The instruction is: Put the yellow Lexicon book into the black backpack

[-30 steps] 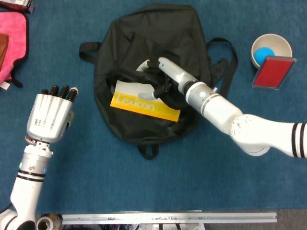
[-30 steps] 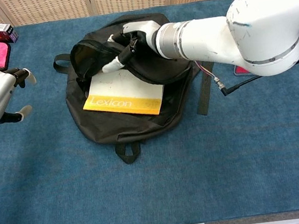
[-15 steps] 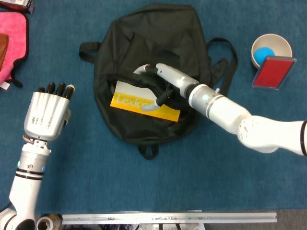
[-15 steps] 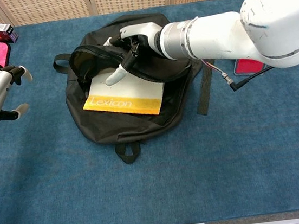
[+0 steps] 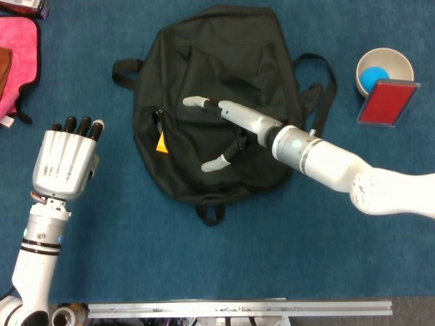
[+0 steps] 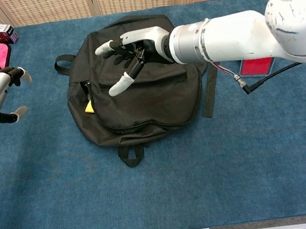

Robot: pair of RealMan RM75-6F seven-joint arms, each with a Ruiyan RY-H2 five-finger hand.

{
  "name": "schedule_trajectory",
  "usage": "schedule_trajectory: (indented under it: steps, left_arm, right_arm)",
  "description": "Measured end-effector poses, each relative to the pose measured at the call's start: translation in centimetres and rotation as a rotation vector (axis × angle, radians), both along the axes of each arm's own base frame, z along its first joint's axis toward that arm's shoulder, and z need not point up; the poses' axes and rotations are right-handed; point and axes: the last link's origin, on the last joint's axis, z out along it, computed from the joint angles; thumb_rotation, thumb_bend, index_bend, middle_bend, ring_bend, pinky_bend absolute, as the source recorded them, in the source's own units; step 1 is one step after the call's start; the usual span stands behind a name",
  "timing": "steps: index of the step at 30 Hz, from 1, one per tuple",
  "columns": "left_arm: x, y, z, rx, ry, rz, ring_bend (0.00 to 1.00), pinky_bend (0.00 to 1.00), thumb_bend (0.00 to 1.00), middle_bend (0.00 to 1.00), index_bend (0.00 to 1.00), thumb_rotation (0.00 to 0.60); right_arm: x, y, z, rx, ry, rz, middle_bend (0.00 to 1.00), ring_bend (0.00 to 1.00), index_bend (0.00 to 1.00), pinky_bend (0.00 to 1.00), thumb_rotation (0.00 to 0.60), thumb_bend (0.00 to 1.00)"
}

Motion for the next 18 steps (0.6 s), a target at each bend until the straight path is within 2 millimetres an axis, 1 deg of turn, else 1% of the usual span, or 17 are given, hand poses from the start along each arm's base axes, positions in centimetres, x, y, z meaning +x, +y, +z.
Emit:
schedule_trajectory:
  steps: [5,11,15,18]
  left_arm:
    - [0.1,0.1,0.1,0.002,0.002,-0.001,0.39,0.63,0.23,0.41,0.34,0.6]
    - [0.0,0.1,0.4,0.007,-0.008,-0.002,0.39,0.62,0.23,0.41,0.34,0.6]
    - [-0.2,0.3,0.7,0.01,-0.022,-0.003,0.39,0.62,0.23,0.41,0.34,0.6]
    - [-0.4,0.4,1.1,0.012,-0.038,-0.002,0.39,0.62,0.23,0.41,0.34,0.6]
  right_arm:
    - [-0.2,0.3,0.0,0.006,0.001,0.015,0.0,0.0,0.0,0.0,0.6,0.0]
    - [-0.9,-0.1,1.1,-0.059,0.016,0.047,0.01,0.0,0.0,0.0,0.6,0.0]
    - [-2.1,-0.5,2.5,-0.171,0.043,0.056,0.07,0.0,0.0,0.0,0.6,0.0]
    - [-3.3,-0.8,3.8,-0.281,0.077,0.063,0.14,0.02,0.0,0.02,0.6,0.0]
